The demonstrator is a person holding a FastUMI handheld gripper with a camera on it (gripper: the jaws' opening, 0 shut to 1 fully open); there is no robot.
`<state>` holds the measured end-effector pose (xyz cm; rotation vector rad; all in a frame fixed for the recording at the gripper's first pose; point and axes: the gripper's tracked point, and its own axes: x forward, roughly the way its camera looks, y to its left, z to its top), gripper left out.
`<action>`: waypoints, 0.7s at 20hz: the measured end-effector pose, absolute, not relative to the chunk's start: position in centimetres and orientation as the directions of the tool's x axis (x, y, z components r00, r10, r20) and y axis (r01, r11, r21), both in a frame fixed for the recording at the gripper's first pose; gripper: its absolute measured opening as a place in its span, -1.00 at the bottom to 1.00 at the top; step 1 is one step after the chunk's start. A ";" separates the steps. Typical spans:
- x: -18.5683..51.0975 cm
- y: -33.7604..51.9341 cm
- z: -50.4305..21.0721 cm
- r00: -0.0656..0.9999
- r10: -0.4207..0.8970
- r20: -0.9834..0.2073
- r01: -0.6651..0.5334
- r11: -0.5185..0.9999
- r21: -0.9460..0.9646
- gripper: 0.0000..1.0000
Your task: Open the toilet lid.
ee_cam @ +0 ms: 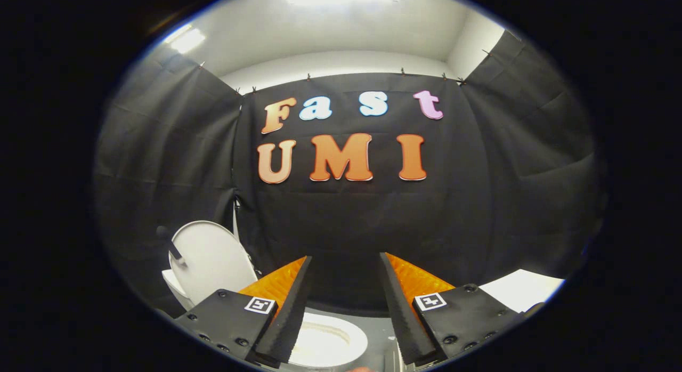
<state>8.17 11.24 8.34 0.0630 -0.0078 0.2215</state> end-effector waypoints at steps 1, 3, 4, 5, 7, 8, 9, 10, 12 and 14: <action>8.0 9.4 7.2 0.982 0.189 -0.003 -0.188 0.980 0.058 0.61; 7.0 6.7 5.0 0.987 0.157 -0.023 -0.156 0.986 0.059 0.61; 6.1 5.6 4.2 0.989 0.147 -0.027 -0.145 0.988 0.058 0.61; 5.5 4.4 3.3 0.991 0.131 -0.026 -0.130 0.990 0.053 0.61; 4.4 2.0 1.7 0.995 0.094 -0.025 -0.092 0.995 0.045 0.61; 4.1 1.1 0.9 0.997 0.074 -0.030 -0.073 0.997 0.041 0.61; 3.8 0.3 0.0 0.998 0.058 -0.035 -0.057 0.998 0.040 0.61; 3.5 -0.3 -0.6 0.998 0.048 -0.041 -0.046 0.998 0.047 0.61; 3.0 -1.4 -1.7 0.998 0.026 -0.051 -0.023 0.998 0.057 0.61; 2.8 -2.4 -2.5 0.998 0.001 -0.062 0.002 0.999 0.053 0.61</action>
